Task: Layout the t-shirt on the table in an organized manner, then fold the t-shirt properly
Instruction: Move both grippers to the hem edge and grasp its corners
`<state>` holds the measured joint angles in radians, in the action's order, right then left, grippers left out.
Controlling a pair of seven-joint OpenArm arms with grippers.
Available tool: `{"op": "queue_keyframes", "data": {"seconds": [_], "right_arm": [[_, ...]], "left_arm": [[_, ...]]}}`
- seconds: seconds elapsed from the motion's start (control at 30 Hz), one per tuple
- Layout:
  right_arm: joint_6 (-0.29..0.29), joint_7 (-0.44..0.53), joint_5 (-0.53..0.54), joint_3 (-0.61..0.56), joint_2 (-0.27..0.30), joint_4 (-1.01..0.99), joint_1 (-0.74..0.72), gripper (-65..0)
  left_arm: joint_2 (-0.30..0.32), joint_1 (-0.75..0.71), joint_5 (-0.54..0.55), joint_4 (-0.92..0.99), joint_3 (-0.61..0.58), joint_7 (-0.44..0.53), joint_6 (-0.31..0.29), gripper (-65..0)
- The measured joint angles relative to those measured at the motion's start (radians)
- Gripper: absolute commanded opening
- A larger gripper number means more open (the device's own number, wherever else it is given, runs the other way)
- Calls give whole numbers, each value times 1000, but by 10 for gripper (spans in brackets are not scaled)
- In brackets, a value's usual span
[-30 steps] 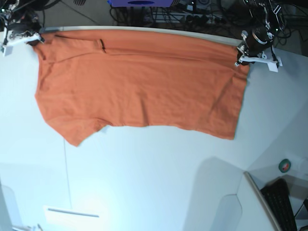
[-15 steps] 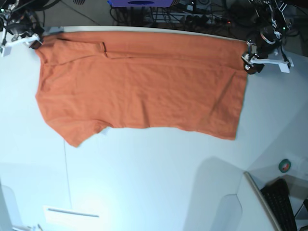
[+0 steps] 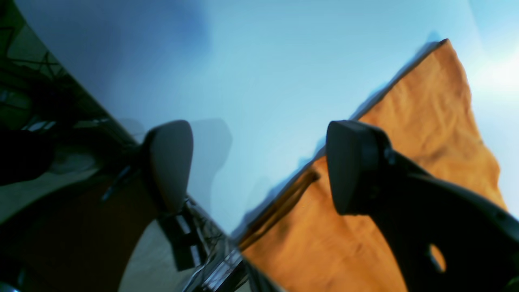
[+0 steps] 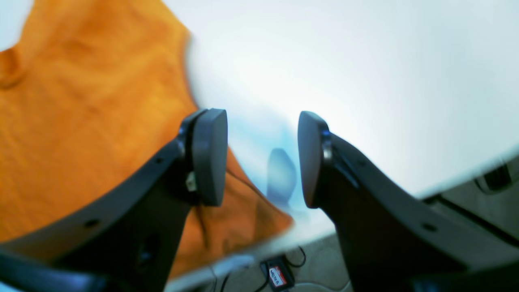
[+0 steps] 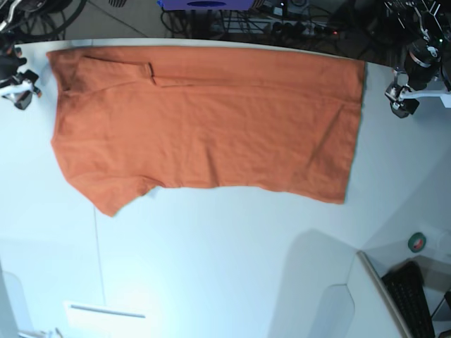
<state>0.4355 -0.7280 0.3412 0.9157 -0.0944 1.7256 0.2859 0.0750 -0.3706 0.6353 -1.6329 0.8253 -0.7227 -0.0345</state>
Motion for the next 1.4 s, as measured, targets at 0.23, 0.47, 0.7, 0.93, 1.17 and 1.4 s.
{"op": "queue_keyframes", "data": {"seconds": [0.23, 0.47, 0.7, 0.93, 1.17, 1.4], "right_arm": [[13, 22, 27, -348, 254, -286, -335, -392], [-5, 120, 14, -650, 376, -941, -698, -381], [-5, 359, 11, -851, 377, -1287, -845, -182], [-5, 478, 15, -934, 346, -1313, -856, -183], [-97, 550, 18, -957, 319, -1403, -854, -183], [-122, 612, 19, -1069, 318, -1427, -862, -305]], "left_arm": [[-1, 19, 2, -2, -2, 0, -1, -166], [-2, 18, -3, 1, 5, 0, -3, -166], [0, 16, -2, 1, 8, 0, -3, -166], [0, 20, -3, 1, 9, 0, -3, -166], [-2, 24, -2, 1, 9, 0, -3, -166], [37, 24, -4, 3, -2, -1, 0, -166]]}}
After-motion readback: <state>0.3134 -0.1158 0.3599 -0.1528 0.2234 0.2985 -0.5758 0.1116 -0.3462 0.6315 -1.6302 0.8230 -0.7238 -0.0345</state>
